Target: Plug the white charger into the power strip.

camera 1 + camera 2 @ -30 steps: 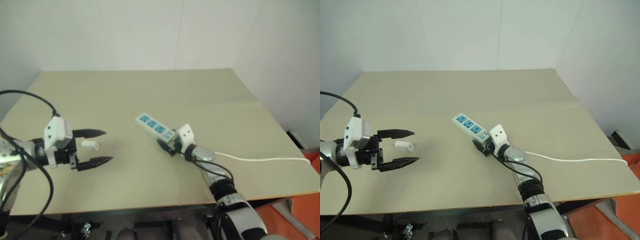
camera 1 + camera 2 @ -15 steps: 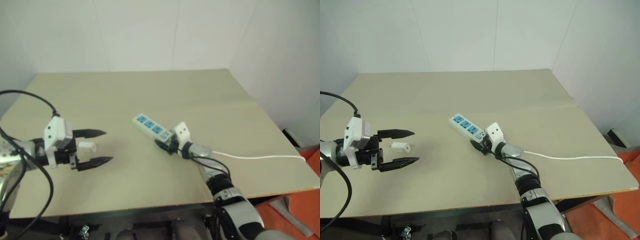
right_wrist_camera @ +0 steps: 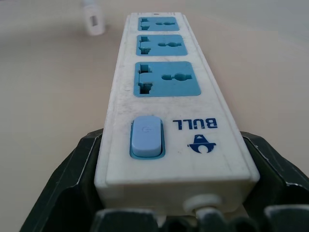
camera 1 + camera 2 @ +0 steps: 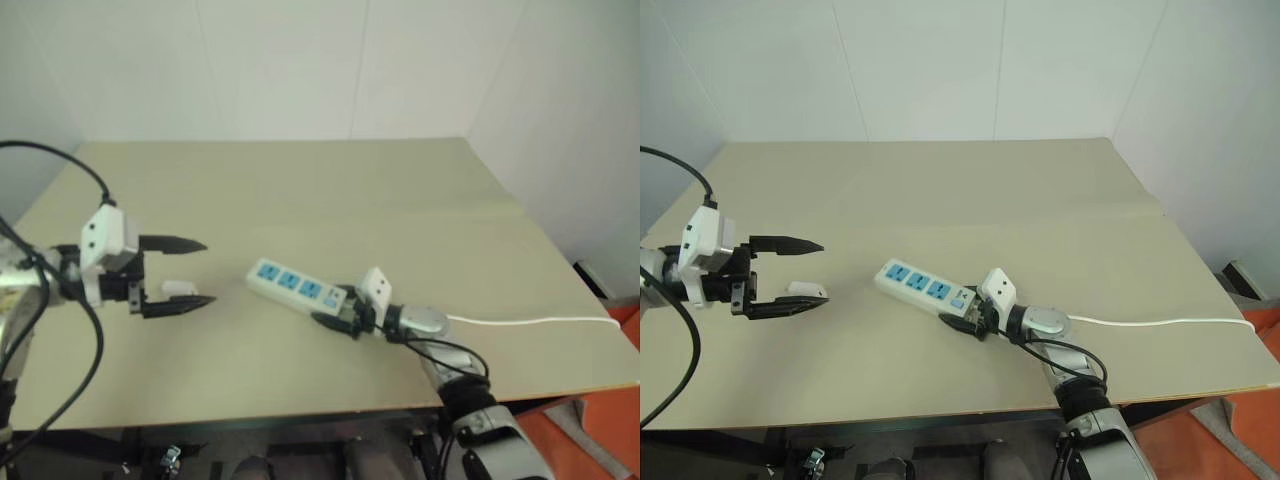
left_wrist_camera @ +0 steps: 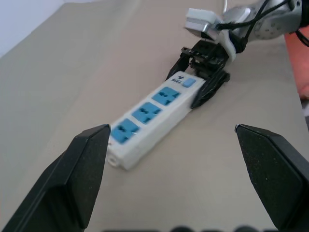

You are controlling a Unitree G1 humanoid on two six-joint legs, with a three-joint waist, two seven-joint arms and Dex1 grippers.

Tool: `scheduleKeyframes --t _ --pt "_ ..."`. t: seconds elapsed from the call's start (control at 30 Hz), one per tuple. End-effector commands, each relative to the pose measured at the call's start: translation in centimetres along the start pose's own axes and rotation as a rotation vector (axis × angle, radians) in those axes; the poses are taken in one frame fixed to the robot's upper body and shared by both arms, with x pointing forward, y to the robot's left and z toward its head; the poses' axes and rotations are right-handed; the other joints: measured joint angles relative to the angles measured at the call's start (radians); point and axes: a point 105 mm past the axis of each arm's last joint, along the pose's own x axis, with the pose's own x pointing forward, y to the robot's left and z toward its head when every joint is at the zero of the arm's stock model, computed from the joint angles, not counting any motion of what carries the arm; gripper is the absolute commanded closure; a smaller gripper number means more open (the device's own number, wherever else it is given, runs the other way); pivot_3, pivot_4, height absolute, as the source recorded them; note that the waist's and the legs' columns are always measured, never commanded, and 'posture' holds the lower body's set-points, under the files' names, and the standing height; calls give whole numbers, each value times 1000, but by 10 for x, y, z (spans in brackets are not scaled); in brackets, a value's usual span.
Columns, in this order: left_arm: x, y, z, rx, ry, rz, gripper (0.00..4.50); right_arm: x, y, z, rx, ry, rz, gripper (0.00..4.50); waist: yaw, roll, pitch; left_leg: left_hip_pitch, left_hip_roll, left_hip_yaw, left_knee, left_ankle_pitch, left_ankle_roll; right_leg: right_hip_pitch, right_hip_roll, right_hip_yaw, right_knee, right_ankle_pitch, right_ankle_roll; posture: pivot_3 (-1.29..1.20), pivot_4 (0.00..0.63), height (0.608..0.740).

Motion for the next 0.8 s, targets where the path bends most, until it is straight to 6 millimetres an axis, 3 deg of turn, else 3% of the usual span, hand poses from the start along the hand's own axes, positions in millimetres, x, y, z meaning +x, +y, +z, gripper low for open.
scheduleKeyframes --t 0.03,0.17,0.4,0.57,0.8 --pt "-7 10 5 87 64 -41 0 1 24 9 -54 -19 161 1078 -1 0 0 0 0 0 0 0 0 0 0 0 0 0 0 0 150 740" --pt "-11 20 -8 132 227 -116 0 -1 40 5 -92 16 272 1078 -4 0 0 0 0 0 0 0 0 -1 1 0 0 0 0 0 150 740" --pt "-8 42 -44 149 585 -229 0 7 38 1 -83 24 264 1078 -1 0 0 0 1 0 1 0 0 -1 2 1 1 0 0 0 150 740" --pt "-7 62 -57 227 800 -301 0 12 35 1 -74 20 247 1078 -4 0 0 -1 1 0 1 0 1 -1 3 2 1 0 0 0 150 740" --pt "15 68 -74 272 928 -433 0 12 33 0 -74 20 225 1078 -2 0 0 -1 1 0 2 0 1 -1 3 2 2 0 0 0 150 740"
